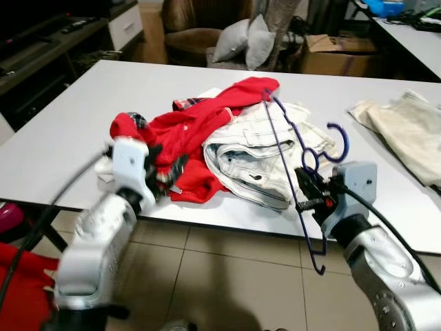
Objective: Hang hanger
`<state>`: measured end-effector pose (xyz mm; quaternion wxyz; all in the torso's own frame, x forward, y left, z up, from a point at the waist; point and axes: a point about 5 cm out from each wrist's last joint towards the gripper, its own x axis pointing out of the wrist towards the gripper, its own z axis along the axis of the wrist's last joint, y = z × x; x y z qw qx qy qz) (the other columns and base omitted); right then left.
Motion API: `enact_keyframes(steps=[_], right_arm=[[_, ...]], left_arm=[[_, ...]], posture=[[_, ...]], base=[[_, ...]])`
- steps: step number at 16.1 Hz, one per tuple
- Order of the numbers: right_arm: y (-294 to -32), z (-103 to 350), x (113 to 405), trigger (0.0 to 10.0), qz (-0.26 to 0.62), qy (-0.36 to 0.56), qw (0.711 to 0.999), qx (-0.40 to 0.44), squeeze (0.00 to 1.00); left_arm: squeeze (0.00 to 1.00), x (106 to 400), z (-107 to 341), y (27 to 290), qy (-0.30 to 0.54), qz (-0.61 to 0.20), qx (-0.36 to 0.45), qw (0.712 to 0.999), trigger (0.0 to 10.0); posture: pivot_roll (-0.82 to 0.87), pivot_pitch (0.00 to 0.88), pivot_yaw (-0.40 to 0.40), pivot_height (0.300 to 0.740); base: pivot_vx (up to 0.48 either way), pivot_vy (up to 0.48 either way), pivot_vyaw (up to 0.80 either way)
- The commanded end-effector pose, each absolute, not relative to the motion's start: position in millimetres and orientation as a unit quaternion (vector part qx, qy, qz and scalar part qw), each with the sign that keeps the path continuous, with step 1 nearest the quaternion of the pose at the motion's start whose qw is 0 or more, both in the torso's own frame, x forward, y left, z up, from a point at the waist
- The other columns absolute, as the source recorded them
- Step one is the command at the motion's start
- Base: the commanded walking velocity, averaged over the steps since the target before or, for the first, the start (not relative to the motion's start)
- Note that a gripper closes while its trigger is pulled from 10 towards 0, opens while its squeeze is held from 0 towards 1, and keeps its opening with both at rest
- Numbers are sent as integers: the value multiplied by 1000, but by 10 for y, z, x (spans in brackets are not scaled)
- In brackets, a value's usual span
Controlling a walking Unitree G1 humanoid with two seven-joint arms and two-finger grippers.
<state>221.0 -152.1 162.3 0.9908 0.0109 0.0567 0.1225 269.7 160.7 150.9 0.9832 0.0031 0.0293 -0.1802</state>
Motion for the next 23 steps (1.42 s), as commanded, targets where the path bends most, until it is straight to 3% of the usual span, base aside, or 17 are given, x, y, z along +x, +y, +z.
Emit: enact_keyframes(steps=[1,5,8,16,21,23], right_arm=[[-1531,1688,2175,10000,115,38,993,11,0],[-1574,1817,2140,10000,83,-13,995,44,0],[-1615,1695,2119,10000,63,8,998,-7,0],[-1674,1581,2084,10000,57,35,998,-3,0],[-1795,1429,2041,10000,2,59,998,14,0],[-1841,1351,2004,10000,-18,82,996,-17,0]], left_arm=[[0,2669,1577,1565,14,-175,11,984,10000],[0,2605,1625,1394,5,-173,-3,985,10000],[0,2636,1593,1237,7,-199,-9,980,10000],[0,2650,1510,1231,18,-180,13,983,10000],[0,2707,1444,1249,25,-154,9,988,10000],[0,2717,1436,1214,25,-168,13,985,10000]], posture=[[40,0,15,740],[39,0,8,740],[28,0,15,740],[15,0,-2,740],[-8,0,26,740],[-17,0,39,740]], base=[[0,-244,0],[0,-319,0],[0,-320,0],[0,-320,0],[0,-320,0],[0,-321,0]])
